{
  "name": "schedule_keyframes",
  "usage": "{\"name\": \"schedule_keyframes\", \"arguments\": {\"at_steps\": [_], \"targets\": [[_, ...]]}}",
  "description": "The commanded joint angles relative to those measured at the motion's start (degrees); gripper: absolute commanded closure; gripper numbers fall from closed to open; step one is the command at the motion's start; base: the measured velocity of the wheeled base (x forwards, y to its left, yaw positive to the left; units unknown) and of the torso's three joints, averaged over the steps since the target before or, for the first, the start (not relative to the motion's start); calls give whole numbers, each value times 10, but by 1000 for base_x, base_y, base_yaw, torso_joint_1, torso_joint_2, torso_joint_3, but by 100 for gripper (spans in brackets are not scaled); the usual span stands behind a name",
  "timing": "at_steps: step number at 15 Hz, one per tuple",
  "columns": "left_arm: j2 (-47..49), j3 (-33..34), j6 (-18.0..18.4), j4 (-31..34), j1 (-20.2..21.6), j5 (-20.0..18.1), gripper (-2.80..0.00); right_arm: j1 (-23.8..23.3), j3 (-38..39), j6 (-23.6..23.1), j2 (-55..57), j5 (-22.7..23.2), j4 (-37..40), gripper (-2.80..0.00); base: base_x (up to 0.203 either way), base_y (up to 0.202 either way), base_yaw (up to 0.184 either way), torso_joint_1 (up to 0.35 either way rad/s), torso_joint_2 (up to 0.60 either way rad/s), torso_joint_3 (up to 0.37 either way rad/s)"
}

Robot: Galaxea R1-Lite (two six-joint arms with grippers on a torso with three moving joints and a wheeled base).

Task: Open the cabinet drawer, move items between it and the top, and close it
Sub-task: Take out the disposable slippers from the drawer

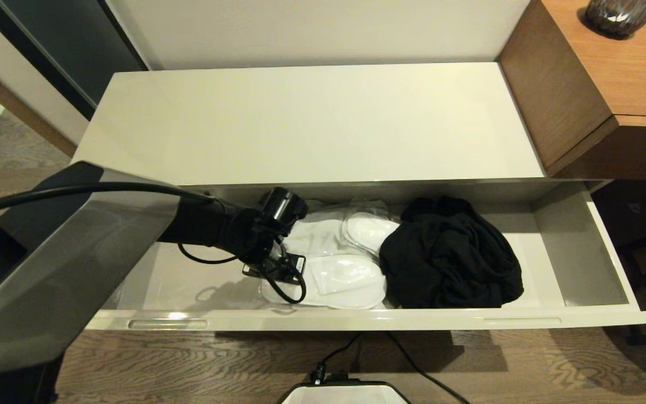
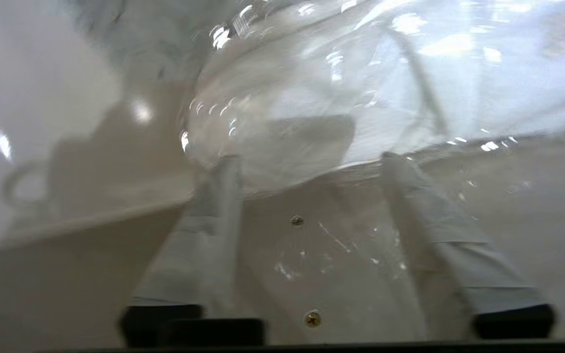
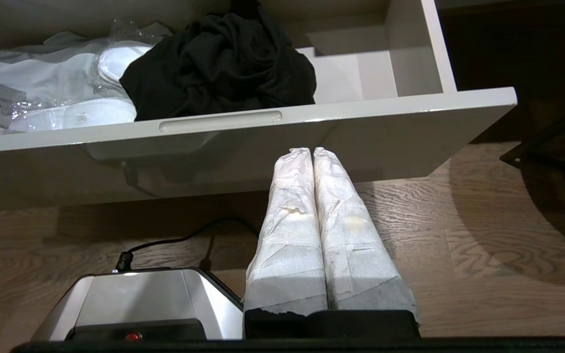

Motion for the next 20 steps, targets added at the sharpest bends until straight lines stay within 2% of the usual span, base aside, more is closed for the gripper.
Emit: {"name": "schedule_keyframes", "arguments": {"at_steps": [1, 2, 5, 8, 10, 12, 15, 20], "targets": [[-15, 18, 75, -28, 17, -26, -280, -1, 0, 1, 1, 0, 0, 0, 0, 0, 0, 0, 0, 0], [-24, 35, 110, -54, 24, -38, -280, -1, 0, 0, 1, 0, 0, 0, 0, 0, 0, 0, 0, 0], [-64, 122, 281, -178, 44, -82, -280, -1, 0, 1, 1, 0, 0, 0, 0, 0, 0, 0, 0, 0], [-79, 117, 341, -195, 55, -111, -280, -1, 0, 1, 1, 0, -1, 0, 0, 0, 0, 0, 0, 0], [-83, 96, 402, -195, 59, -135, -280, -1, 0, 1, 1, 0, -1, 0, 0, 0, 0, 0, 0, 0], [-86, 72, 438, -192, 59, -156, -280, -1, 0, 0, 1, 0, 0, 0, 0, 0, 0, 0, 0, 0], [-90, 67, 471, -194, 55, -165, -280, -1, 0, 0, 1, 0, 0, 0, 0, 0, 0, 0, 0, 0], [-84, 68, 498, -180, 51, -167, -280, -1, 0, 1, 1, 0, 0, 0, 0, 0, 0, 0, 0, 0]]}}
